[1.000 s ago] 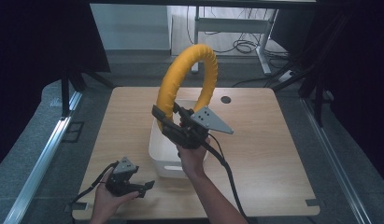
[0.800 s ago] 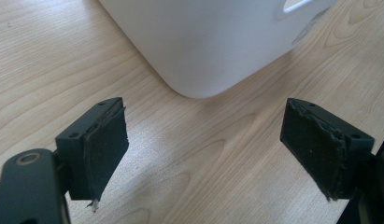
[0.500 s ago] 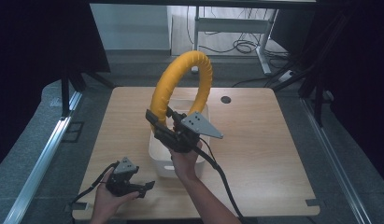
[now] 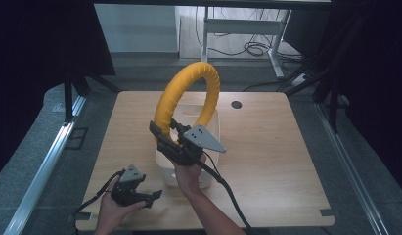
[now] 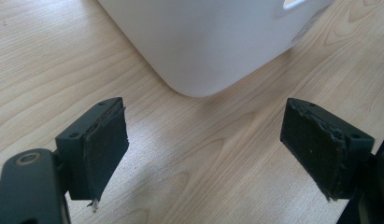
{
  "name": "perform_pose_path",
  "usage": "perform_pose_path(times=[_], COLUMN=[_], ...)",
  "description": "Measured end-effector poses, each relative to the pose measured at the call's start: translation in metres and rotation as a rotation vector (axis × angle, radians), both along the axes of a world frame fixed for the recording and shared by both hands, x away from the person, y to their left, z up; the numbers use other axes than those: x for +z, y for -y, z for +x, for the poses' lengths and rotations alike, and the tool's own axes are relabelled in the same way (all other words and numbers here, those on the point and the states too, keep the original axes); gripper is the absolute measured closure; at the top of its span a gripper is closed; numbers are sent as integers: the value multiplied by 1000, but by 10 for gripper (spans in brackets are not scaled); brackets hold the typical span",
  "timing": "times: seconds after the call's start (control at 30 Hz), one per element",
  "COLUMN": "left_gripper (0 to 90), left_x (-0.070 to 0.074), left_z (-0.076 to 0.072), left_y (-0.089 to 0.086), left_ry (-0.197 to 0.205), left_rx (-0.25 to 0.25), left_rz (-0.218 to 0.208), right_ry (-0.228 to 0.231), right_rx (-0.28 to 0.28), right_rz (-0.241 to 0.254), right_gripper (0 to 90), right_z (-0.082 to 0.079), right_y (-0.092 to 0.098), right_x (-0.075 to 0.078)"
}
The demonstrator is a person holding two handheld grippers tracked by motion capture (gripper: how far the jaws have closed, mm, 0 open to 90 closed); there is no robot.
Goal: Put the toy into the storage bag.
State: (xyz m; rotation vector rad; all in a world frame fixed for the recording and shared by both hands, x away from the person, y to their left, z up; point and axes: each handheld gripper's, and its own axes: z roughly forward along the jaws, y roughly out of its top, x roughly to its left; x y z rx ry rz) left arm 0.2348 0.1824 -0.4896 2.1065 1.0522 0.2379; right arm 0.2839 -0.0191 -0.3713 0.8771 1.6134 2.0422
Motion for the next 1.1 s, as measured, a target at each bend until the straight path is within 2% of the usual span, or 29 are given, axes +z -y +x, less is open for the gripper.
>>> perform_pose_path(times=[0.43,0.87,0.97,1.1], left_gripper=[152,152,152,152], left_x=[-1,-1,-1,-2], left_z=[0,0,0,0], left_y=[1,1,1,2], left_ry=[-3,-6,-5,-6], left_rx=[0,-3,-3,-3], left_rz=[1,5,4,4], right_ry=[-26,-45,-37,-101], right_rx=[-17,-11,-24,-13], right_rz=[0,-21,-38,-28], right_gripper=[493,489,471,461], right_z=[-2,-5,-6,-3], right_y=[-2,-7,-8,-6], right_x=[-16,-28,-31,-37])
